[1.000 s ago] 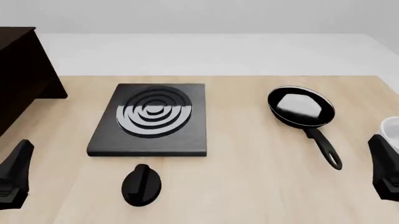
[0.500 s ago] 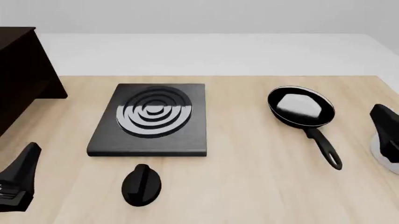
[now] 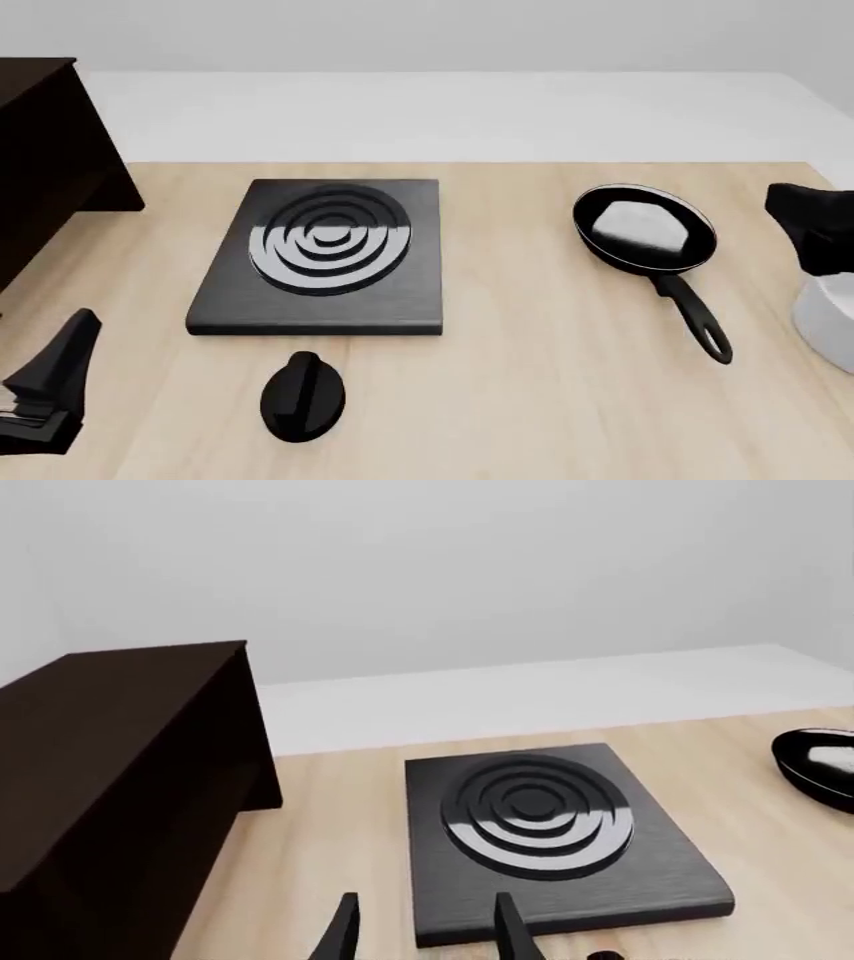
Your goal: Put the frying pan on the cabinet shelf.
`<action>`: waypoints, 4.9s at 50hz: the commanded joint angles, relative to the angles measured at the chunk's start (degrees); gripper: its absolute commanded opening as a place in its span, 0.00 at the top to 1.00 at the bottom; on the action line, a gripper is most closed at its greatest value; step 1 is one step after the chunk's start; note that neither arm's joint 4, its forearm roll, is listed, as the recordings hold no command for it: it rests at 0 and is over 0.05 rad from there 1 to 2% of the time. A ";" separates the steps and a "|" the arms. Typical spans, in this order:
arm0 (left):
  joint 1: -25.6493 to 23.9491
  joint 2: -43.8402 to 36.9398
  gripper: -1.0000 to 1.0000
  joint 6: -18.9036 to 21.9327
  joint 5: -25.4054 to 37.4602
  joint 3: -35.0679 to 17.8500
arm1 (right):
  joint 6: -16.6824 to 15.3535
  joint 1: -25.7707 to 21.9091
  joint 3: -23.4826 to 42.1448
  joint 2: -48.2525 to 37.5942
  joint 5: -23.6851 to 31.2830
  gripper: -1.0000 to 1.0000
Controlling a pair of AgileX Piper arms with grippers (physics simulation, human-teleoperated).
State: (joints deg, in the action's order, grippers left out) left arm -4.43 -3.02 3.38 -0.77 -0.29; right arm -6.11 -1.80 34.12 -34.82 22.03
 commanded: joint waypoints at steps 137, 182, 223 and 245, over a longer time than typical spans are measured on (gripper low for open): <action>-3.39 -8.84 0.00 0.55 -4.46 0.28 | -6.51 6.99 -5.74 -55.72 -28.26 0.00; -3.88 -11.42 0.00 -1.72 -5.95 0.28 | -7.61 6.82 -9.40 -48.18 -28.55 1.00; -4.63 -21.05 0.00 -22.13 5.49 -22.99 | -5.28 -1.41 -3.78 -20.49 -14.18 1.00; -12.73 -31.57 0.00 -34.30 4.03 -31.84 | -1.96 -9.58 11.98 -23.66 -6.20 1.00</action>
State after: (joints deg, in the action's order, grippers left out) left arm -13.38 -31.08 -26.36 3.15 -28.14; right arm -11.61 -7.25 38.25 -57.67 13.55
